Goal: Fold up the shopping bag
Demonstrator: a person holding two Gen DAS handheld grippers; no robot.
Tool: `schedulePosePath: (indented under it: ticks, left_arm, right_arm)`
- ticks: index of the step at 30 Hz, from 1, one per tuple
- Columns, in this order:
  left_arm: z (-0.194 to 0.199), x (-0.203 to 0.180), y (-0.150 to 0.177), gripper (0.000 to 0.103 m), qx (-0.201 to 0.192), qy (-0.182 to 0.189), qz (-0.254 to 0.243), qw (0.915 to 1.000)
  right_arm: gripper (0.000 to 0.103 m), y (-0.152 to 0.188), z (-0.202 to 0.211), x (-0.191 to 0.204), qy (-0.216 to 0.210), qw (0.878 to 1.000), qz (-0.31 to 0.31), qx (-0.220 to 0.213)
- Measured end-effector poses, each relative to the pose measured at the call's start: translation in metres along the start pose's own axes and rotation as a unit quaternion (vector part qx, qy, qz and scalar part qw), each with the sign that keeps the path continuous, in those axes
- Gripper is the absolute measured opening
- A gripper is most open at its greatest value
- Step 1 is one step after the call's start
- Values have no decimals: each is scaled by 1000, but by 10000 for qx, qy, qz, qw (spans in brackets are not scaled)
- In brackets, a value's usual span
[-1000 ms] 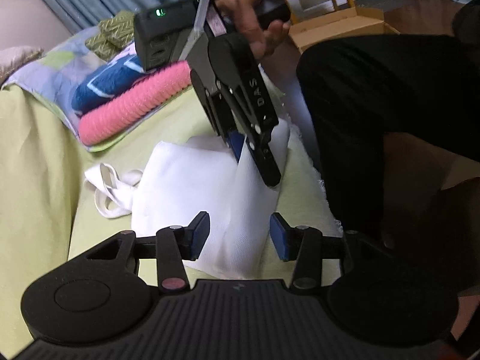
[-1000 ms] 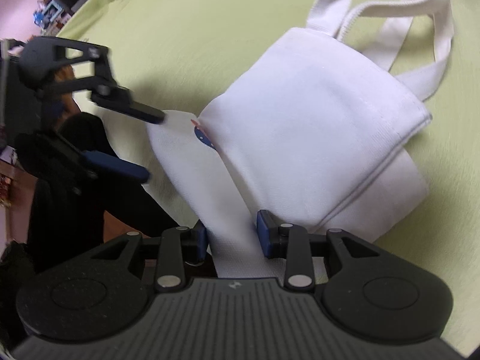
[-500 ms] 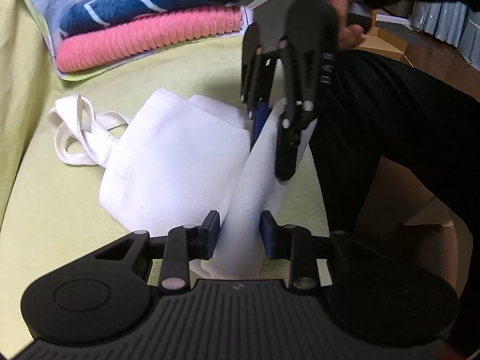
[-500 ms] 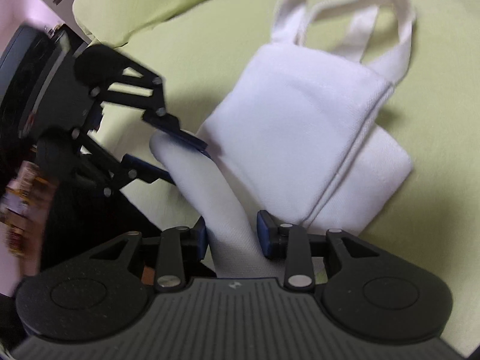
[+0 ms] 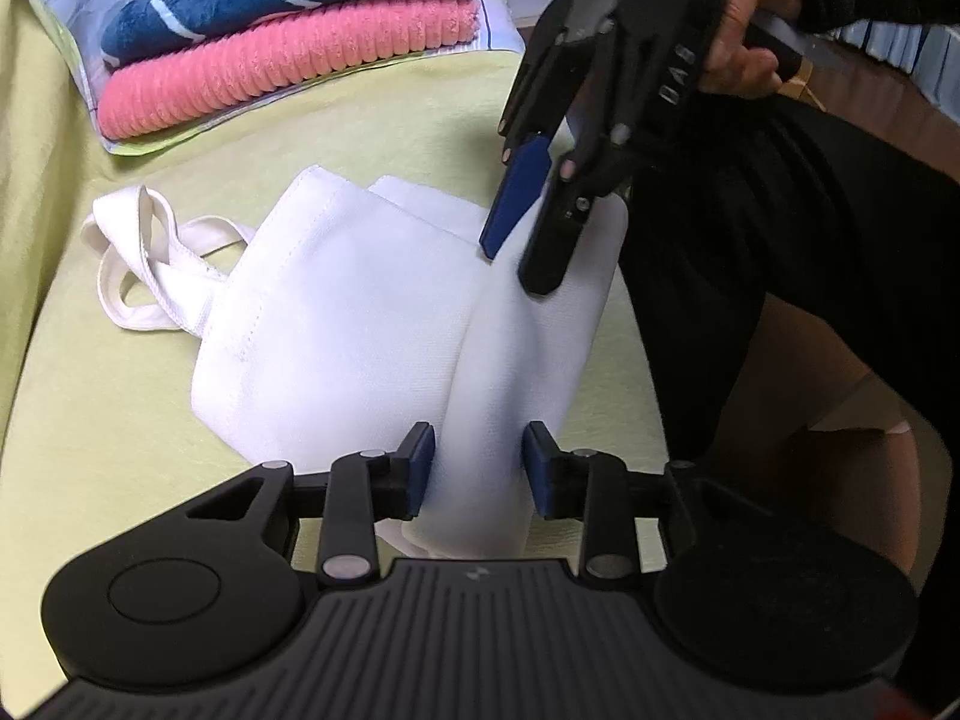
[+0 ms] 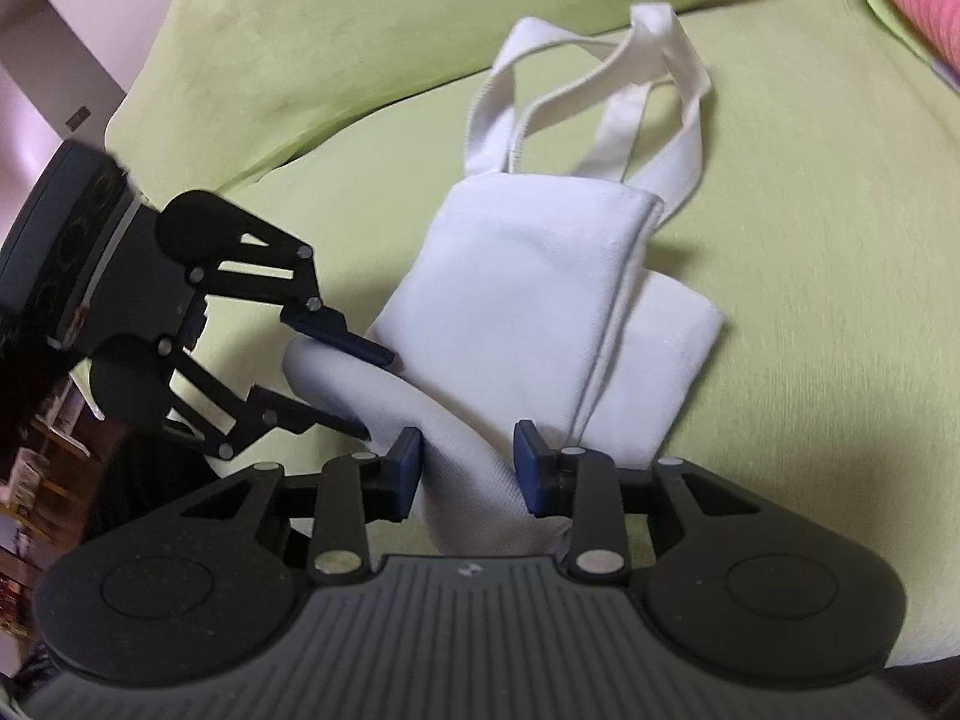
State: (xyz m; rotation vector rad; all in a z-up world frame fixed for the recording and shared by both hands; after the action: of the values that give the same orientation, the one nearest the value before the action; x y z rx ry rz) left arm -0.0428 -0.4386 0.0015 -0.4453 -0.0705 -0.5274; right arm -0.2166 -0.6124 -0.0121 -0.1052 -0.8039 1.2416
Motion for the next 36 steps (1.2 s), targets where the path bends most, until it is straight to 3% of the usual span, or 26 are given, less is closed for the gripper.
schedulePosePath:
  ticks: [4,8,12,16,19,24,30,33,36]
  left_arm:
    - [-1,-4,1,44,-65,-201,-71,9998]
    - [14,-13,7,42,-350,-648,-224,9970]
    - [32,-32,17,42,-563,-1099,-634,9903]
    - [24,-59,26,44,-342,-1609,-1301,9778]
    - [11,-65,22,44,-292,-1814,-1450,9722]
    - [-8,-64,8,55,-205,-1942,-1717,9656]
    - [-29,-68,7,56,137,-2230,-2171,9502]
    - [-35,-62,4,54,180,-2064,-2005,9576]
    - [-35,-59,1,54,190,-1973,-1918,9612]
  right_arm:
    - [29,-6,0,-1,14,9999,-142,81]
    - [29,-12,-2,-4,-1,9995,-293,143]
    - [30,-20,-7,-13,-69,9982,-548,214]
    - [30,-25,-10,-24,-234,9953,-874,331]
    - [30,-27,-12,-30,-343,9928,-1087,380]
    - [28,-30,-14,-41,-504,9876,-1423,422]
    - [25,-29,-17,-54,-710,9800,-1822,375]
    - [25,-29,-17,-53,-674,9817,-1754,318]
    - [25,-27,-11,-37,-264,9918,-1249,45]
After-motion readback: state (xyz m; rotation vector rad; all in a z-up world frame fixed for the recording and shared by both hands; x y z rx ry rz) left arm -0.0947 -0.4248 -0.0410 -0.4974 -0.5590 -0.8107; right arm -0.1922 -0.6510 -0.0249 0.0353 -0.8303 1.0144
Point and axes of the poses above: each gripper's, at about its wrist camera, not at the fingertips, and z roughly against the way its jaws point, x to its left, y to its underside, the point moved 3 cm from there along -z, roughly the way its jaws point, and after that the axes turned 5 degrees about x, right-handed, at the moved point
